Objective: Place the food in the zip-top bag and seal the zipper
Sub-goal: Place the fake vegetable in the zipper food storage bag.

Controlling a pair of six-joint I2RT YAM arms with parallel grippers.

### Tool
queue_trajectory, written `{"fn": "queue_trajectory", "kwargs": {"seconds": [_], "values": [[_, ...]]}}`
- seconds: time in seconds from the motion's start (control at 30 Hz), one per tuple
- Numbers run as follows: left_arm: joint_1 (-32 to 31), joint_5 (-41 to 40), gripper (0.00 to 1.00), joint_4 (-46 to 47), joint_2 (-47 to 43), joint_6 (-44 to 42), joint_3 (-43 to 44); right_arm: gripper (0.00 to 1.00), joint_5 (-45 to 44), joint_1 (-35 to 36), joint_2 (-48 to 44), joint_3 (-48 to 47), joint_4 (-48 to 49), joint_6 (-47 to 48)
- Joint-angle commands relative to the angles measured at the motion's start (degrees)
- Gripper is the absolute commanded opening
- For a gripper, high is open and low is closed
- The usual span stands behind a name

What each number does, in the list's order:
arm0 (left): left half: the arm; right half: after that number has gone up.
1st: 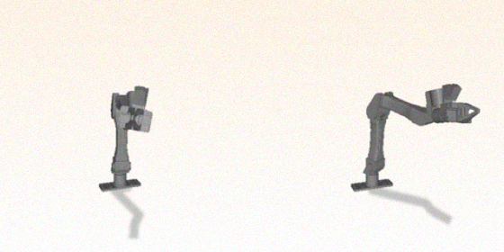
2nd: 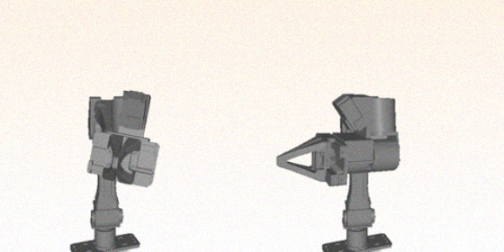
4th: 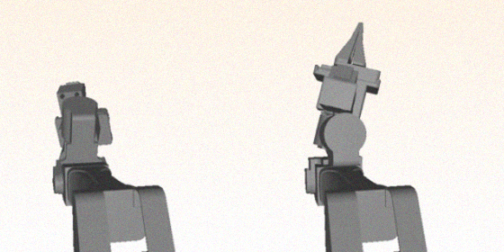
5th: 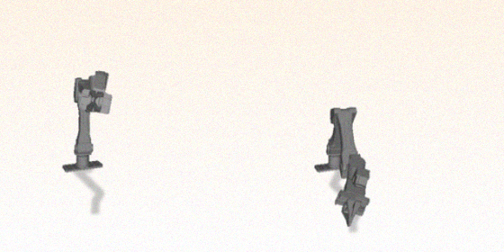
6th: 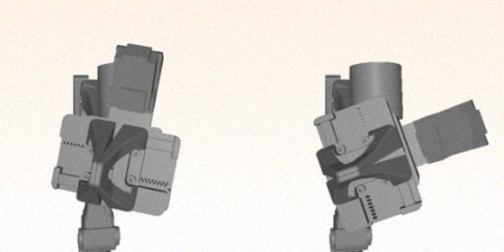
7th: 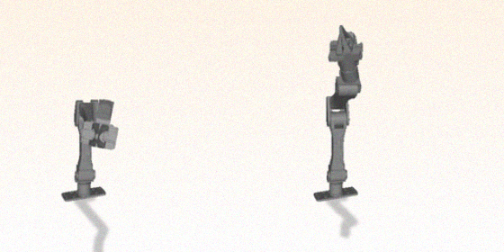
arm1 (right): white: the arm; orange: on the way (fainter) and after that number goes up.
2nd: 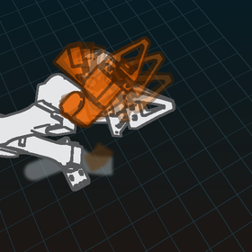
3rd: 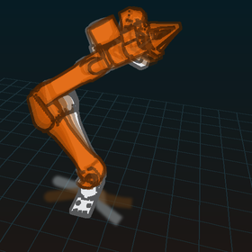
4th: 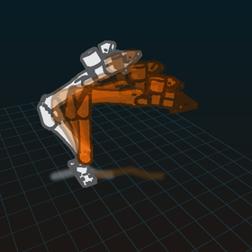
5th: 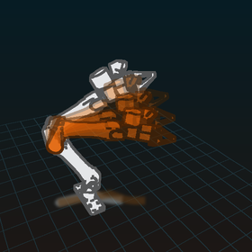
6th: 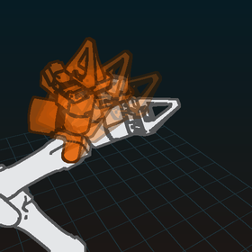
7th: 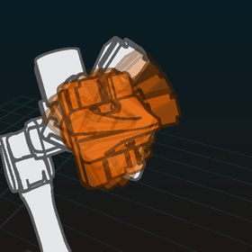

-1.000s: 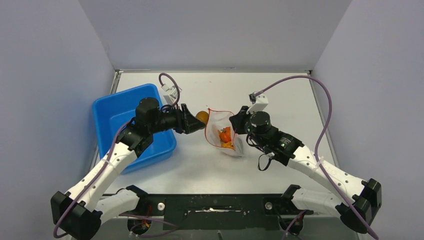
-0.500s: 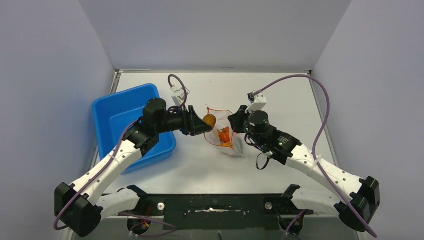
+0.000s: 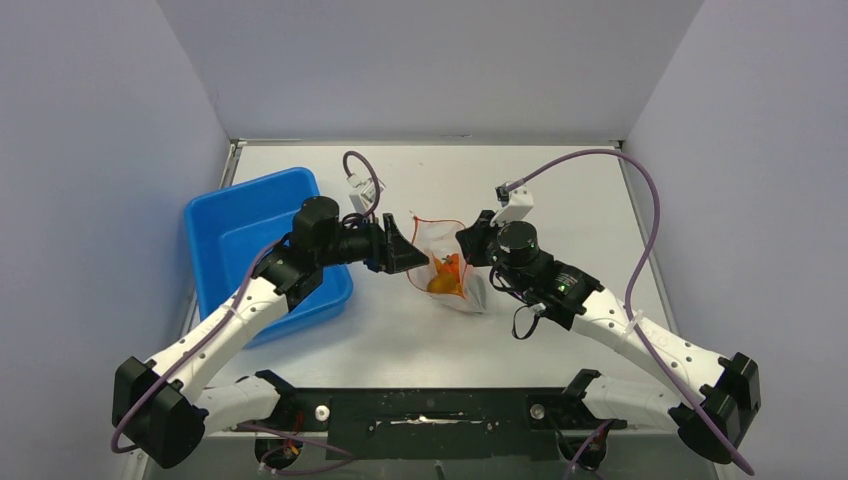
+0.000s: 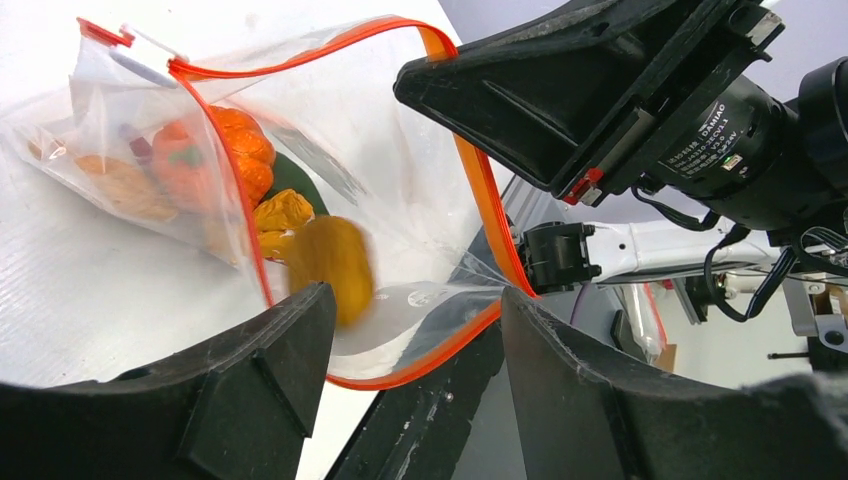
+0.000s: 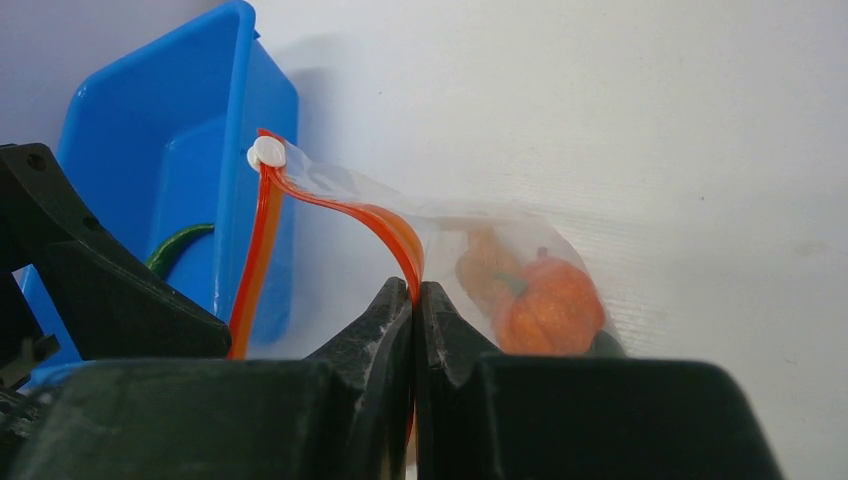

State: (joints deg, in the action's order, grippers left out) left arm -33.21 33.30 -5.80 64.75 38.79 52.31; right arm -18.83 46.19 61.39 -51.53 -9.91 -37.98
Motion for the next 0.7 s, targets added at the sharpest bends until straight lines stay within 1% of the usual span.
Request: {"fn": "queue_trajectory", "kwargs": {"seconds": [0.0,0.17,0.3,0.37,0.53,0.67], "values": [[-0.52,0.8,0.61,3.78,0.06,-0.38,0.45,0.0,-0.68,0.17,-1.38,-1.59,3.68,-0.26],[-0.62,-0.44,0.61,3.25,-0.31,-0.63,1.35,0.0,-0.83,0.23,-1.84,-1.49,3.57,-0.08],[-0.57,-4.97,0.61,-0.74,-1.56,-2.3,3.28,0.0,-0.98,0.21,-2.27,-1.14,3.22,0.07],[-0.54,-9.7,0.61,-4.4,-2.45,-3.61,4.35,0.0,-1.05,0.21,-2.62,-0.76,2.98,0.1],[0.09,-26.56,0.61,-13.24,-5.63,-6.09,6.44,0.0,-1.25,0.11,-4.02,-0.13,2.41,0.31],[2.19,-37.99,0.66,-18.45,-8.56,-5.93,5.55,0.0,-1.32,0.04,-5.41,0.52,2.15,0.36]]}}
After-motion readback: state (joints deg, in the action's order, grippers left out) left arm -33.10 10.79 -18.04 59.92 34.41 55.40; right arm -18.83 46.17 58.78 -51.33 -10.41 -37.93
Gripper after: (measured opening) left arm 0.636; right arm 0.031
